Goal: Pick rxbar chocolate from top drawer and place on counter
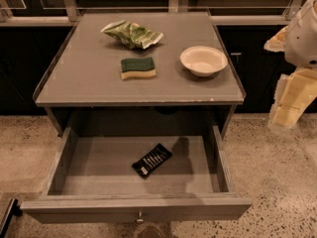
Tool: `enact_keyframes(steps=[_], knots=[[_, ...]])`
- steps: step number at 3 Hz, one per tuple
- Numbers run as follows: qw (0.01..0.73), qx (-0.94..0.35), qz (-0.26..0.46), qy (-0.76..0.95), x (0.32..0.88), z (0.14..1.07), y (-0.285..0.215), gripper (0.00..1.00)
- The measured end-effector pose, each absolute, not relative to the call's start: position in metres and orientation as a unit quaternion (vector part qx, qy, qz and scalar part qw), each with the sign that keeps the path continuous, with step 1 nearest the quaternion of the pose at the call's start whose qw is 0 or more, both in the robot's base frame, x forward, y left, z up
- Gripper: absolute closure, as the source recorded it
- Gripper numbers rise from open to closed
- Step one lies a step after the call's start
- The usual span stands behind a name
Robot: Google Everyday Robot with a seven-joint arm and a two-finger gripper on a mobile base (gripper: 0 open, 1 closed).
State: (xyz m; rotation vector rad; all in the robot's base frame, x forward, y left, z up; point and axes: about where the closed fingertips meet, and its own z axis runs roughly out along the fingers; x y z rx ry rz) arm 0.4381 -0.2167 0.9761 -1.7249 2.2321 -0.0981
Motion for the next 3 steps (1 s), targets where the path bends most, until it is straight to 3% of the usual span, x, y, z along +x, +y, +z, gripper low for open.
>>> enact_keyframes(steps=[2, 3], knots=[[0.181, -0.597, -0.027, 0.781, 0.439, 0.970, -0.214, 0.00], [0.211, -0.576, 0.015, 0.790, 0.436, 0.932, -0.208, 0.00]])
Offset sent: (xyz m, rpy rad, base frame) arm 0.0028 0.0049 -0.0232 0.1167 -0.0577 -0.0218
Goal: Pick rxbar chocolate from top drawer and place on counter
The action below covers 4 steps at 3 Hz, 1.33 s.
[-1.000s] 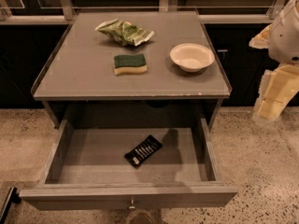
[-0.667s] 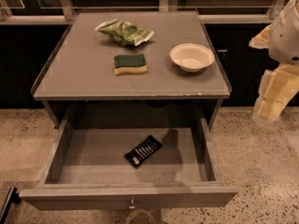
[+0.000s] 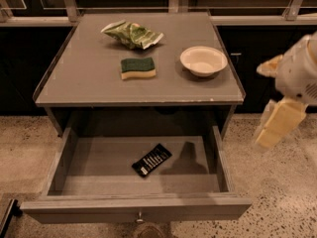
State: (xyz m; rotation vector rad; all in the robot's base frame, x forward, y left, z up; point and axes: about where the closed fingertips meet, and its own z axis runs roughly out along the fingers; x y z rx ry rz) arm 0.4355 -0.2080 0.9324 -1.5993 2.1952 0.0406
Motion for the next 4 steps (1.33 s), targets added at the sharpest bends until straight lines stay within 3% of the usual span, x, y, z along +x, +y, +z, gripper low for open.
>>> enact_keyframes(steps=[1, 4], knots=[[0.230, -0.541, 0.084, 0.804, 0.434, 0.854, -0.189, 0.00], [0.264, -0.498, 0.091, 0.821, 0.439, 0.824, -0.182, 0.00]])
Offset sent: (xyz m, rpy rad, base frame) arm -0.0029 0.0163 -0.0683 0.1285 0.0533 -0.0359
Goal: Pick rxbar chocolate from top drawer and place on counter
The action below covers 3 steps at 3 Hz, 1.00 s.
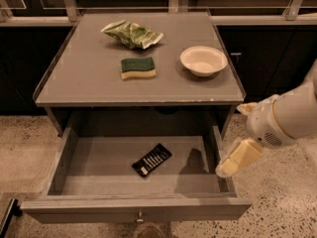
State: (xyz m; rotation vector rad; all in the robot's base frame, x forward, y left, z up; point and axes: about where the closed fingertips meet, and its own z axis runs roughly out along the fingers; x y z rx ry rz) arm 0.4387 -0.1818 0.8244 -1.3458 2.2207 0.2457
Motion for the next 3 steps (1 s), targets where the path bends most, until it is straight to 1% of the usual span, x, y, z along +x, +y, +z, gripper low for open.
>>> enact_keyframes(steps=[1, 2, 3], knots=[[0.282, -0.462, 0.129, 0.831, 0.431, 0.781, -0.152, 0.00], [0.300, -0.454, 0.159, 0.824, 0.439, 0.751, -0.110, 0.00], [0.307, -0.453, 0.153, 0.823, 0.442, 0.754, -0.110, 0.00]])
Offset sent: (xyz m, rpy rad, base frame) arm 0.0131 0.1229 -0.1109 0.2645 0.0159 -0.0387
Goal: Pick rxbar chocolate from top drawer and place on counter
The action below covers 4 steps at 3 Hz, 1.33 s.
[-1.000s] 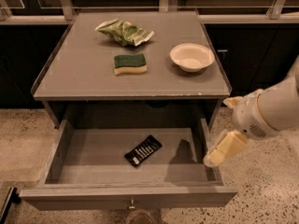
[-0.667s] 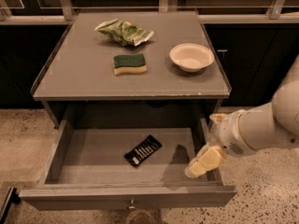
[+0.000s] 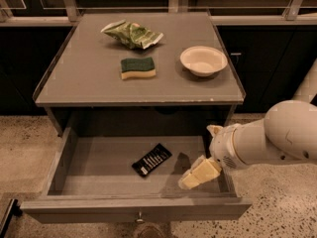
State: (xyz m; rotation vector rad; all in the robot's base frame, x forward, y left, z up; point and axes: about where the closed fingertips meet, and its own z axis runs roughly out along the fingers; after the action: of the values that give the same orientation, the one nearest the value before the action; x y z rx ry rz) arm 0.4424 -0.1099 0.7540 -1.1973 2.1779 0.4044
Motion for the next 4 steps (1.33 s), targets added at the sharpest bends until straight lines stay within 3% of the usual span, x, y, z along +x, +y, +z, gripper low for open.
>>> enact_keyframes(steps=[2, 4], knots=[[0.330, -0.438, 0.174, 0.818, 0.458, 0.740, -0.089, 0.00], [0.365, -0.472, 0.213, 0.774, 0.495, 0.716, -0.012, 0.00]])
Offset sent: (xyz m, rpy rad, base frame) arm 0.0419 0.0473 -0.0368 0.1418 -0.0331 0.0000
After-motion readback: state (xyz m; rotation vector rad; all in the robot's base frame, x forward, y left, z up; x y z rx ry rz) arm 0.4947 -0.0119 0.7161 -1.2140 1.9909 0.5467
